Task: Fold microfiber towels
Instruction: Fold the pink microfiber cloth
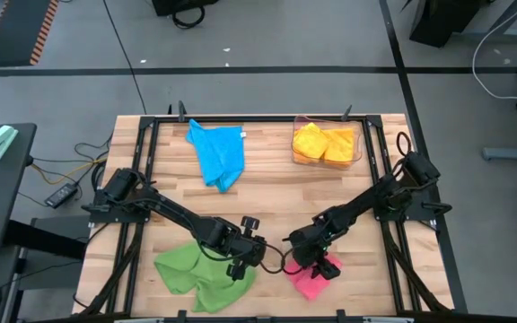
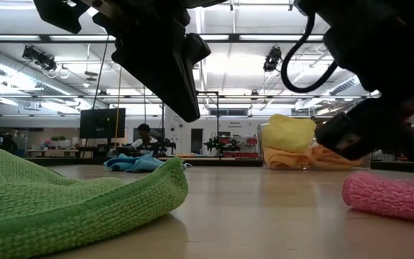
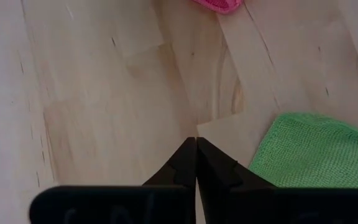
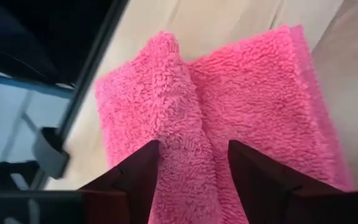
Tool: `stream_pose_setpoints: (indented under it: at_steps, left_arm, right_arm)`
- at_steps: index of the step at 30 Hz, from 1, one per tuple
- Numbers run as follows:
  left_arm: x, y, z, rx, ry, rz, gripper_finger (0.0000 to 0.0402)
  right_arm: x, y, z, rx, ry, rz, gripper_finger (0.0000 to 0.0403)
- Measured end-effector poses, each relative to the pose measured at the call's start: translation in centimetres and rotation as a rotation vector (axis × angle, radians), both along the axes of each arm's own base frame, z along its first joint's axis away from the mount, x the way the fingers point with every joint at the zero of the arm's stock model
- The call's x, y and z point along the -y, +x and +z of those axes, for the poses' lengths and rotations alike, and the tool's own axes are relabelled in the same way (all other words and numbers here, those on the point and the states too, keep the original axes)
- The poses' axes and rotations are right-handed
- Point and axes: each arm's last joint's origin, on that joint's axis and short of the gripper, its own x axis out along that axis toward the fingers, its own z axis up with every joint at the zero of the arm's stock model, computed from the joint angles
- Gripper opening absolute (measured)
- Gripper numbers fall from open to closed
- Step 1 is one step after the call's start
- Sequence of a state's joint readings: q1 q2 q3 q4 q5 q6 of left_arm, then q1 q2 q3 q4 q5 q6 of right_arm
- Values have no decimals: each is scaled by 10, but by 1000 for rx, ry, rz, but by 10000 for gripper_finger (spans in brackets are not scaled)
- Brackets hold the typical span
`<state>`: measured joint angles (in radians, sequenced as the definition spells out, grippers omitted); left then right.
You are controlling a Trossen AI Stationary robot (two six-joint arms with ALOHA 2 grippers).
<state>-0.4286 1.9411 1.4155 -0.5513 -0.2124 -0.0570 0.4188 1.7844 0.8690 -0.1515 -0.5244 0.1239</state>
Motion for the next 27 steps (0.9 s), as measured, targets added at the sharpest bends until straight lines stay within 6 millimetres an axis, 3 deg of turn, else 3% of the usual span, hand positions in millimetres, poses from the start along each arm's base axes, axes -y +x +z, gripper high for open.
stream_pose_setpoints:
  at_steps: [9,15,22,27]
  left_arm:
    - [0,0,0,0,-5,9,26]
    - [0,0,0,1,-6,10,24]
    - [0,-1,0,-8,-18,36,14]
    - [0,-1,0,-14,-27,54,22]
  right_arm:
    - [-2,12,25,21,-165,71,204]
    - [-9,9,31,32,-177,130,204]
    - [-21,-1,32,167,-245,130,204]
    - [-17,-14,9,246,-372,73,204]
